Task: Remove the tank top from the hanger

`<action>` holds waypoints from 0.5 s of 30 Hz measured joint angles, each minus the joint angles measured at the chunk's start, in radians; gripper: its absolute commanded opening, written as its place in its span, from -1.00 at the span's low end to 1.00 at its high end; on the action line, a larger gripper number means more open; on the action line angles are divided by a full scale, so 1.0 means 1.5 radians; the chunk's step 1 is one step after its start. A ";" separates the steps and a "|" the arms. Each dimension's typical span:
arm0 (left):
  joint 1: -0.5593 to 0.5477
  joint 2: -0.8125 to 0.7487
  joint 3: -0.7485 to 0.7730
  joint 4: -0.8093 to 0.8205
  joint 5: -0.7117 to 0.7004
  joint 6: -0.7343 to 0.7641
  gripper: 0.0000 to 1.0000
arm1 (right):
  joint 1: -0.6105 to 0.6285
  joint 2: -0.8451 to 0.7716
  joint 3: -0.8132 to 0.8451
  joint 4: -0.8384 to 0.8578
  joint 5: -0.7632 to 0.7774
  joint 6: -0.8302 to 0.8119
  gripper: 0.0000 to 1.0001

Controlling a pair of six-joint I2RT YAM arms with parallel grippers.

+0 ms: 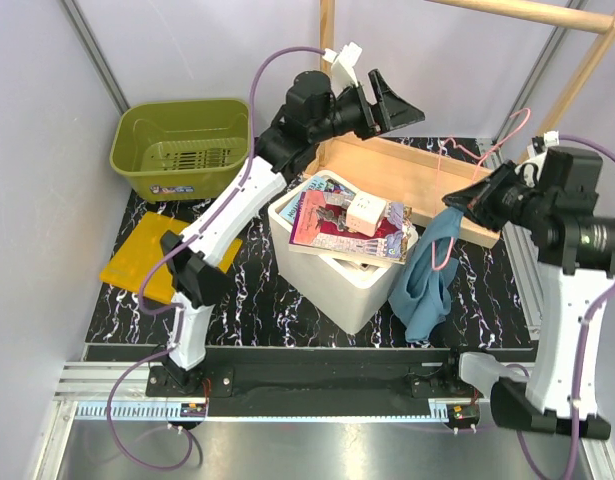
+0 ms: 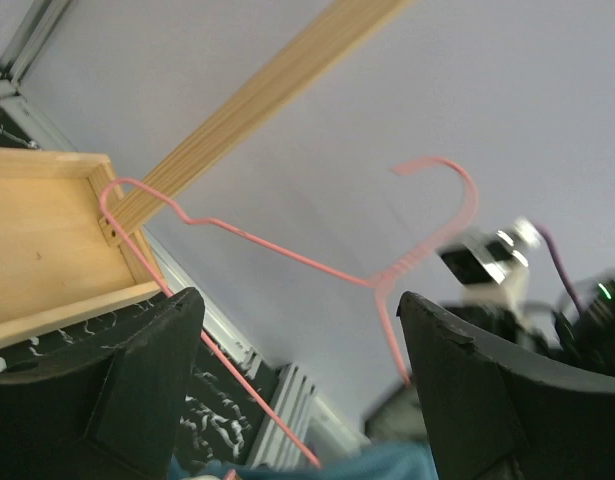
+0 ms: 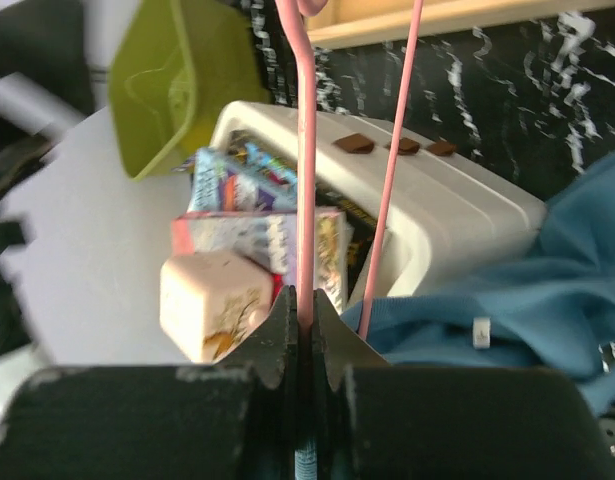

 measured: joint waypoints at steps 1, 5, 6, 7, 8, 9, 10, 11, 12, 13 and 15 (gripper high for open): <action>-0.003 -0.014 -0.005 -0.005 0.010 0.021 0.61 | 0.000 0.015 0.004 -0.003 0.007 0.002 -1.00; -0.025 -0.109 -0.056 -0.023 0.031 0.106 0.51 | 0.000 0.054 0.024 -0.027 0.026 0.012 -1.00; -0.034 -0.141 -0.076 -0.028 0.031 0.128 0.39 | 0.000 0.058 0.029 -0.033 0.026 0.015 -1.00; -0.046 -0.170 -0.094 -0.036 0.028 0.152 0.34 | 0.000 0.060 0.034 -0.035 0.026 0.017 -1.00; -0.059 -0.198 -0.107 -0.046 0.023 0.175 0.32 | 0.000 0.062 0.042 -0.039 0.025 0.019 -1.00; -0.071 -0.216 -0.113 -0.051 0.015 0.193 0.29 | 0.000 0.063 0.047 -0.040 0.024 0.019 -1.00; -0.094 -0.235 -0.119 -0.056 -0.002 0.221 0.23 | 0.000 0.063 0.055 -0.041 0.023 0.019 -1.00; -0.116 -0.249 -0.120 -0.062 -0.019 0.246 0.22 | 0.000 0.064 0.061 -0.042 0.020 0.019 -1.00; -0.140 -0.257 -0.120 -0.065 -0.038 0.271 0.20 | 0.000 0.063 0.069 -0.042 0.016 0.019 -1.00; -0.159 -0.261 -0.120 -0.069 -0.052 0.289 0.17 | 0.000 0.062 0.072 -0.042 0.011 0.019 -1.00; -0.205 -0.263 -0.130 -0.076 -0.078 0.335 0.15 | 0.000 0.054 0.073 -0.036 -0.001 0.019 -1.00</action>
